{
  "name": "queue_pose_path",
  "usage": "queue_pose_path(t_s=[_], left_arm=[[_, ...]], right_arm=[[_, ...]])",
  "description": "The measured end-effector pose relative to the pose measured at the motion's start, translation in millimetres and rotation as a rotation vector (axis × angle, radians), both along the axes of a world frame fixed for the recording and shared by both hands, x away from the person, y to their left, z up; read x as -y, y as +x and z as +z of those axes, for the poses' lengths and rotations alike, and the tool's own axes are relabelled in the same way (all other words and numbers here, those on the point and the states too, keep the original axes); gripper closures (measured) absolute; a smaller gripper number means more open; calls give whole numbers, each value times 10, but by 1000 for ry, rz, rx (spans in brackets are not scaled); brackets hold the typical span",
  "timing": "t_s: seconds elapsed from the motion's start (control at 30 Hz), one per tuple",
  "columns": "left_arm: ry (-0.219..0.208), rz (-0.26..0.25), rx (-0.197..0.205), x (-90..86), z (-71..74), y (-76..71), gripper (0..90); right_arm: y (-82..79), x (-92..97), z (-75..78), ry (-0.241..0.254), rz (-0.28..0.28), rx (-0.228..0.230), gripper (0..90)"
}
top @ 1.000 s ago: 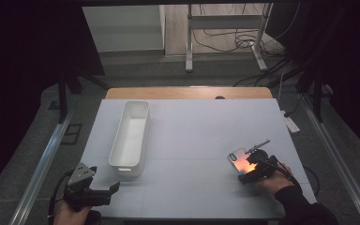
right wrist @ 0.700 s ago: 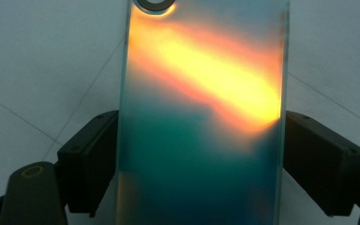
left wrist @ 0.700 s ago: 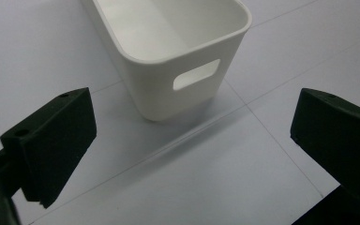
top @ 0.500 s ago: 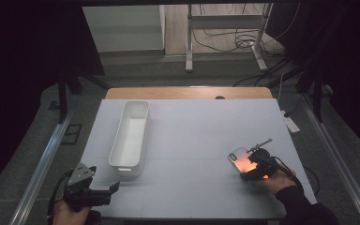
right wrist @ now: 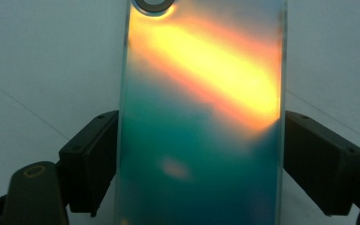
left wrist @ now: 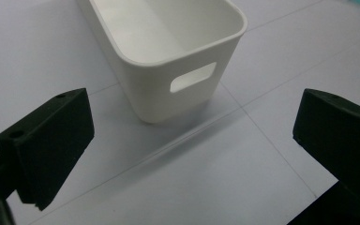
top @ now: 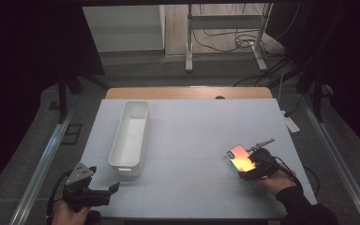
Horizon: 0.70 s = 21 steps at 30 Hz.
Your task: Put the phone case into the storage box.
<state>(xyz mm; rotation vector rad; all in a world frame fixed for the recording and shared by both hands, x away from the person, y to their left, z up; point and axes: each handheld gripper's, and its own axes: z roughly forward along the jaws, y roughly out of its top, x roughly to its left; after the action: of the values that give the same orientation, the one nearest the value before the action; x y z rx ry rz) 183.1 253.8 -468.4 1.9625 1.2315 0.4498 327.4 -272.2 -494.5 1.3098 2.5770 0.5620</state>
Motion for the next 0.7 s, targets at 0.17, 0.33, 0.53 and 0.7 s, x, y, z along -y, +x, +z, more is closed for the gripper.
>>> queue_pose_path(t_s=[0.17,0.33,0.53,0.7], left_arm=[[-6,2,3,-6,2,-1,0],[6,2,9,4,8,-2,0],[-12,-9,40,17,49,1,0],[-15,-28,60,55,91,13,0]], right_arm=[[-16,4,50,40,18,20,169],[-25,14,104,100,30,36,169],[-42,15,165,137,45,64,169],[-61,-1,228,171,59,97,168]])
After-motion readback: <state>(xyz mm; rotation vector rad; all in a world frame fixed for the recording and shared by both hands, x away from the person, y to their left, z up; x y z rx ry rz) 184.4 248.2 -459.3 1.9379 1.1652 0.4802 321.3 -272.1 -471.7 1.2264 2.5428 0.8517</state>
